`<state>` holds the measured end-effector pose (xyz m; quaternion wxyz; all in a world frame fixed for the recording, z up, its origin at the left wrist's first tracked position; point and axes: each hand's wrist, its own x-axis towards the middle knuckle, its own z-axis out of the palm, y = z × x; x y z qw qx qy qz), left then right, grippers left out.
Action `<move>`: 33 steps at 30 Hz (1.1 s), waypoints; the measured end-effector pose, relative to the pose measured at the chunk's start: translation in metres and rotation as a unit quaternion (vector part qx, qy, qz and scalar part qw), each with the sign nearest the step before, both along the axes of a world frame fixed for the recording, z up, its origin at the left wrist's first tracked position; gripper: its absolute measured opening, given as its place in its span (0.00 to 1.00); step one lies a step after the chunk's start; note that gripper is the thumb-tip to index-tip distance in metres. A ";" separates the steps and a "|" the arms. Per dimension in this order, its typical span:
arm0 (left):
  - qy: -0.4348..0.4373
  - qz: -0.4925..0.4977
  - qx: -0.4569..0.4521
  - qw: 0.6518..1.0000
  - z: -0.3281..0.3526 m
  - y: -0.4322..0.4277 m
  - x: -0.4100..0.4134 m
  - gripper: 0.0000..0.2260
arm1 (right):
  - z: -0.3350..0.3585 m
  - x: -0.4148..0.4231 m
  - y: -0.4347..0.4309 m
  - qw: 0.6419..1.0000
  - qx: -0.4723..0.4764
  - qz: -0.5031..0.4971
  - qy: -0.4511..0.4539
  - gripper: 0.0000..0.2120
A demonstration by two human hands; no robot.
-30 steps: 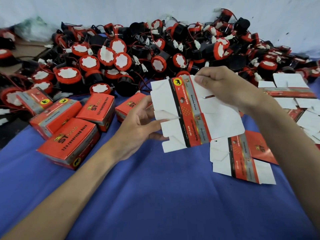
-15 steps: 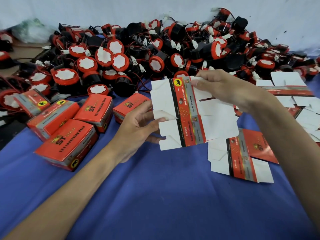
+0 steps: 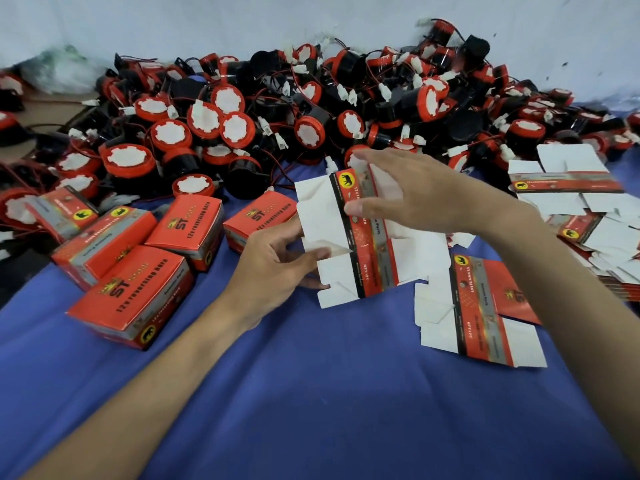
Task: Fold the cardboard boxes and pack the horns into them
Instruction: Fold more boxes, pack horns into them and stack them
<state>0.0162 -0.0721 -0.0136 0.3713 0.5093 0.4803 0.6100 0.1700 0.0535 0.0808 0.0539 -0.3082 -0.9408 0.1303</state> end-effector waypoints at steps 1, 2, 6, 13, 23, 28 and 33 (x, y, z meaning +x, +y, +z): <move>-0.001 0.007 -0.001 1.000 0.000 0.000 -0.001 0.16 | 0.000 0.000 -0.004 1.000 0.019 0.009 -0.015 0.50; 0.000 0.014 -0.002 1.000 -0.001 0.001 -0.002 0.16 | 0.000 -0.001 -0.007 0.998 0.051 0.021 -0.034 0.50; 0.022 0.029 0.000 0.999 -0.004 0.001 -0.002 0.12 | -0.004 -0.005 -0.017 0.988 0.130 0.057 -0.067 0.54; 0.014 0.046 0.017 0.999 -0.002 0.001 0.002 0.14 | -0.004 -0.006 -0.025 0.975 0.178 0.103 -0.090 0.56; 0.035 0.073 -0.023 0.996 -0.006 0.004 0.002 0.19 | 0.002 -0.008 -0.039 0.965 0.198 0.116 -0.129 0.49; 0.014 0.078 0.007 0.997 -0.006 0.006 0.002 0.24 | 0.010 -0.007 -0.042 0.959 0.196 0.146 -0.141 0.46; 0.038 0.098 0.012 0.994 -0.005 0.008 0.001 0.22 | 0.009 -0.008 -0.047 0.950 0.191 0.190 -0.160 0.44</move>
